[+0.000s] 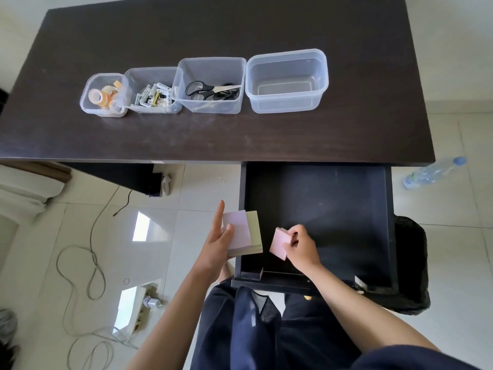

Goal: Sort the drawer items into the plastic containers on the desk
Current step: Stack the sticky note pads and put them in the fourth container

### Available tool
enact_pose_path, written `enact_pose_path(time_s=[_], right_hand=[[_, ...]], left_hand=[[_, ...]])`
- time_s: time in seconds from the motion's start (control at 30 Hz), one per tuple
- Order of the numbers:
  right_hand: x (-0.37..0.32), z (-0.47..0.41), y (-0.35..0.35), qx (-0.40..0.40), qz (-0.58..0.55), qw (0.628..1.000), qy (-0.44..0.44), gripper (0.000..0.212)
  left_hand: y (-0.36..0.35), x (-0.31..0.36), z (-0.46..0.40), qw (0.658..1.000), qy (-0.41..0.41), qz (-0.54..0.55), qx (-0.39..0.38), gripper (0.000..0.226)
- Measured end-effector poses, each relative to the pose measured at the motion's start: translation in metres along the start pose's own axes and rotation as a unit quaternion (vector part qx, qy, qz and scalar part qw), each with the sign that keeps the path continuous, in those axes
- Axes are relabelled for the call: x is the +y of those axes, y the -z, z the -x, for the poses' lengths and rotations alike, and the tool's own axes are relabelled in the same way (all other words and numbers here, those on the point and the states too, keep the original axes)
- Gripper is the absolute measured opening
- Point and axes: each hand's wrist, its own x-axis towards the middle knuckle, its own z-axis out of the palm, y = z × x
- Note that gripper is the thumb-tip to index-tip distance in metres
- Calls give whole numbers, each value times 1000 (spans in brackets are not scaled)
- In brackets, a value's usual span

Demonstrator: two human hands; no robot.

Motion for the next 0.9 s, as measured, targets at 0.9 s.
enact_pose_path(time_s=[0.9], right_hand=[[-132, 43, 93, 30, -102, 989, 105, 30]], left_hand=[[-55, 27, 1, 997, -40, 20, -69, 41]])
